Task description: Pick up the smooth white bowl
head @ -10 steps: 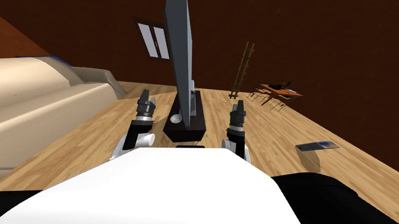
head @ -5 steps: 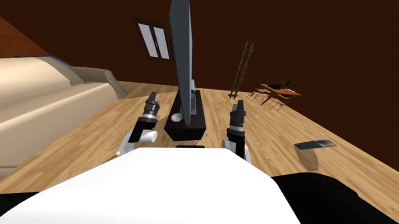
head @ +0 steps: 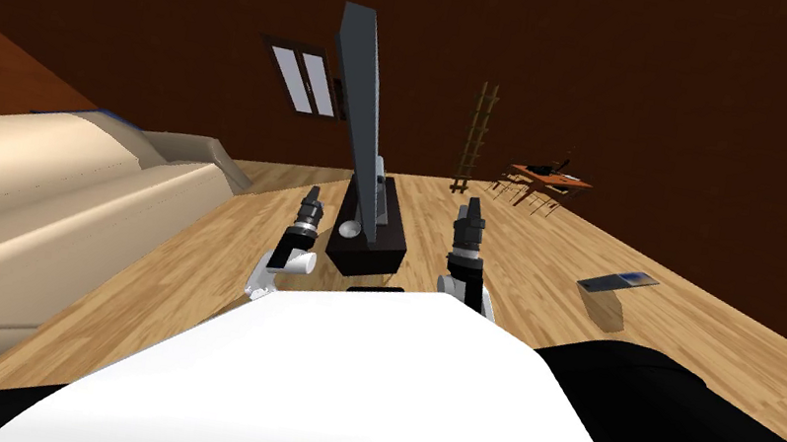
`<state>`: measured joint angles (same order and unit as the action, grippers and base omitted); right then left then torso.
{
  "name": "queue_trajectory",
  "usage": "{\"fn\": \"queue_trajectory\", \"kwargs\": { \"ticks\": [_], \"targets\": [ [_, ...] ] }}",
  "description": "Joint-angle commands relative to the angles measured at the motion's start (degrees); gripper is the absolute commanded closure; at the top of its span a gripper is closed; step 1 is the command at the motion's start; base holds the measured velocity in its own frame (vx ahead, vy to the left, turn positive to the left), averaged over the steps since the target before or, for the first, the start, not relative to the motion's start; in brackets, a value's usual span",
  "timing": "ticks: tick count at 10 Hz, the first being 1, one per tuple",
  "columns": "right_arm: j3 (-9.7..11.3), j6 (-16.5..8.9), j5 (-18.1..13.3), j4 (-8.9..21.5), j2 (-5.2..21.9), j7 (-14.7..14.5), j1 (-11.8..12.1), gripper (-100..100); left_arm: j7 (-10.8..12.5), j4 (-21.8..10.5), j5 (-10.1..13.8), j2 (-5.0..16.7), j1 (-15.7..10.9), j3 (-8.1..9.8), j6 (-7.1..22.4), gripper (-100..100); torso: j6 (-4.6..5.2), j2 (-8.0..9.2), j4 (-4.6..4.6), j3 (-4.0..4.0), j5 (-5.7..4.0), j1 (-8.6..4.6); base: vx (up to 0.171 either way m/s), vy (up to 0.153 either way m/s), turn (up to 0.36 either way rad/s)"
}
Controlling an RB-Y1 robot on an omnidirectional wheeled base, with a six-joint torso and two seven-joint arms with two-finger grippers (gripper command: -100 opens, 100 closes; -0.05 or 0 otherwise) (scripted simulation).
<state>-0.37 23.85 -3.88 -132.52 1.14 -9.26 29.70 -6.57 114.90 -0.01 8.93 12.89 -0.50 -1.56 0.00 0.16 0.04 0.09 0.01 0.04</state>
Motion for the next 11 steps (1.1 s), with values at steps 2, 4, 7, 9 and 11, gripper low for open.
{"fn": "queue_trajectory", "kwargs": {
  "ticks": [2,4,7,9,11],
  "targets": [
    [0.0,0.0,0.0,0.0,0.0,0.0,0.0,0,-0.7,-4.11,0.79,-0.11,-3.17,-0.55,4.8,-100,0.0,0.03,0.01,0.02,0.0,0.0,-0.06,0.01,-0.026],
    [0.0,0.0,0.0,0.0,0.0,0.0,0.0,0,-0.86,-5.68,1.08,-0.12,-4.33,-0.68,7.36,-100,-0.01,-0.02,0.0,-0.01,0.0,-0.01,-0.03,0.009,-0.019],
    [0.0,0.0,0.0,0.0,0.0,0.0,0.0,0,-1.02,-8.79,1.57,-0.14,-6.46,-0.81,11.58,-100,0.0,-0.09,-0.02,-0.05,0.0,0.0,-0.021,0.01,-0.036],
    [0.0,0.0,0.0,0.0,0.0,0.0,0.0,0,-0.94,-11.89,1.93,-0.12,-8.29,-0.78,15.15,-100,-0.01,-0.13,-0.03,-0.07,-0.01,-0.02,-0.008,0.005,-0.053],
    [0.0,0.0,0.0,0.0,0.0,0.0,0.01,0,-0.81,-13.44,2.05,-0.1,-9.1,-0.7,18.16,-100,-0.01,-0.16,-0.03,-0.09,-0.01,-0.02,0.0,0.005,-0.046]
  ]
}}
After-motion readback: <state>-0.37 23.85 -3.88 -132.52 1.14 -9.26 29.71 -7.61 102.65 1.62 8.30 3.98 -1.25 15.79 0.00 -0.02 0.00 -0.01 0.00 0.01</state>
